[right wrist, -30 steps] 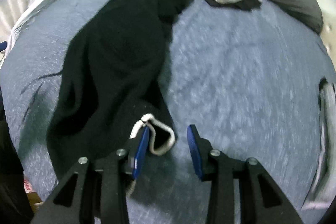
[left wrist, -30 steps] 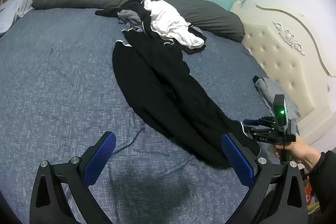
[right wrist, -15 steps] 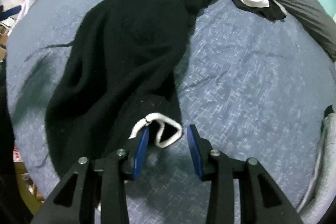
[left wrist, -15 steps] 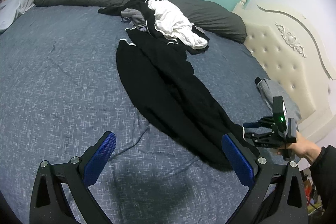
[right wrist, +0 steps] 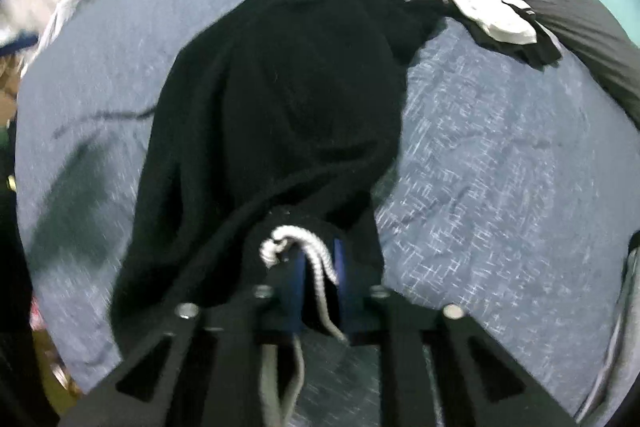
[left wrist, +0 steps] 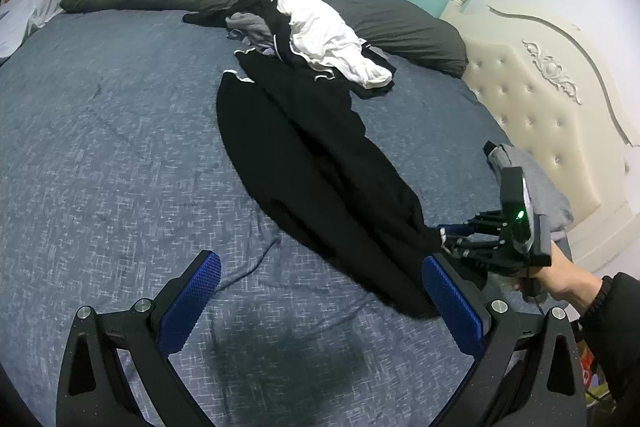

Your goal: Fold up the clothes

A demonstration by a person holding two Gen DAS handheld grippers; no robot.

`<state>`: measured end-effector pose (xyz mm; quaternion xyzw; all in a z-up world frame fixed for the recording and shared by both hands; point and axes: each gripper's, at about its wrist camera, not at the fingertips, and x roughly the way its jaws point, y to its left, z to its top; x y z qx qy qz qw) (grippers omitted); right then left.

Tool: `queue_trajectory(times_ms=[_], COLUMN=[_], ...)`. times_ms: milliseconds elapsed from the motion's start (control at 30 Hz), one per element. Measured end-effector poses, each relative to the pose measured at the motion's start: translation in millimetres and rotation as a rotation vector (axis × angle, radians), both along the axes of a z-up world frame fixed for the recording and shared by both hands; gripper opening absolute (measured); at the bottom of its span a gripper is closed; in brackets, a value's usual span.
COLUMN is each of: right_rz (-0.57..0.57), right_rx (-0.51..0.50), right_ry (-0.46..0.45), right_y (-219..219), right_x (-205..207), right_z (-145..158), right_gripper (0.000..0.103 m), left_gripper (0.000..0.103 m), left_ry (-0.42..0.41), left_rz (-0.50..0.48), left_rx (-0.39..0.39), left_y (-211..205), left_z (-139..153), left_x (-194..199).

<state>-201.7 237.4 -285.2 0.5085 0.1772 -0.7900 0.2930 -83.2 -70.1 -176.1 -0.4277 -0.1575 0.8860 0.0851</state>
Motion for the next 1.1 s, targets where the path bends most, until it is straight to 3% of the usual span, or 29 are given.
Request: queue_trajectory(times_ms=[167, 333, 767, 933, 1100], right_rz=[-0.055, -0.104, -0.095, -0.077, -0.079], right_rx=[-0.106, -0.231, -0.424, -0.437, -0.389], right_ry=[0.012, 0.075, 0.216, 0.222, 0.181], right_y=[4.1, 10.9, -19.4, -39.0, -46.7], right_x=[-4.8, -5.3, 18.0, 24.6, 25.0], right_z=[31.6, 86.8, 235.9, 265.0, 244.1], right_gripper=[0.008, 0.007, 0.007, 0.007, 0.007], left_gripper=[0.103, 0.103, 0.103, 0.103, 0.103], left_ry=[0.001, 0.013, 0.118, 0.15, 0.138], left_rz=[0.011, 0.007, -0.041, -0.066, -0.079], left_rx=[0.007, 0.017, 0.034, 0.045, 0.07], left_y=[-5.3, -2.3, 14.4, 27.2, 35.3], left_z=[0.2, 8.1, 64.5, 77.8, 68.6], left_x=[3.8, 7.3, 31.8, 41.8, 39.4])
